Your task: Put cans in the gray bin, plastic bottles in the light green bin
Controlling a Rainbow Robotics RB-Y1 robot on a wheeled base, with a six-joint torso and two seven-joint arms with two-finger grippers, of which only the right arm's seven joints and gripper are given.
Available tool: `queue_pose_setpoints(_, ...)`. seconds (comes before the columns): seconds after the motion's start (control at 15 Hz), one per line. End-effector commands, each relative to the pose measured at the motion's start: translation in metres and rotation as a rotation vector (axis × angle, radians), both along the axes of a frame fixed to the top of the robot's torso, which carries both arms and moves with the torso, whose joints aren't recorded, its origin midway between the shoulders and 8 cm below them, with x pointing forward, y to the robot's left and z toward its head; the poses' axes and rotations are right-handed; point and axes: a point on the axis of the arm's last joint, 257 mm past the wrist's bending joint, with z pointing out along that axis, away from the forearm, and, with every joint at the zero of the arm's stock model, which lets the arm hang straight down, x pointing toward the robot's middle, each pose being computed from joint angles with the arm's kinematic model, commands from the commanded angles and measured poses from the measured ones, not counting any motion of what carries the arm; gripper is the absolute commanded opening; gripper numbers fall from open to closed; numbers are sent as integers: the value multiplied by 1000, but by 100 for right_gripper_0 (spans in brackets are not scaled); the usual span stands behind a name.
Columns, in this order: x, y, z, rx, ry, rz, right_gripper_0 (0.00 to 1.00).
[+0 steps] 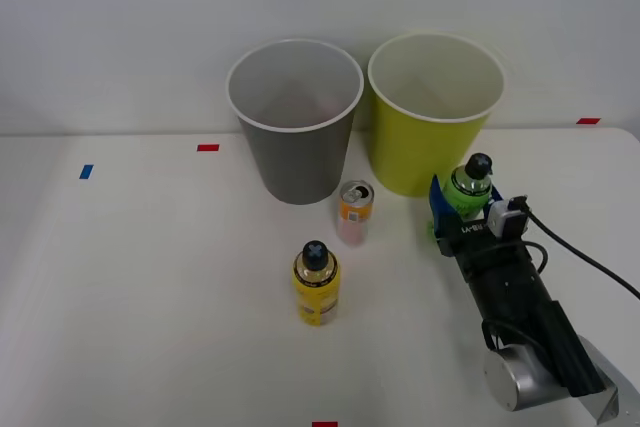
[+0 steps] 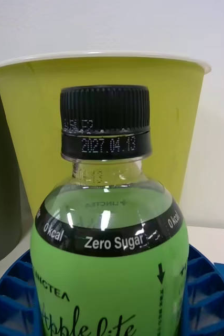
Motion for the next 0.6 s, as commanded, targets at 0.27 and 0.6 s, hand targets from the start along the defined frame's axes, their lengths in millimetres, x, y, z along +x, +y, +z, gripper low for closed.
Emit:
queue_pose_setpoints(0.27,0,3,0,17,-2,-14,0)
queue_pose_setpoints(0.6,-8,-6,0,23,-20,-31,0)
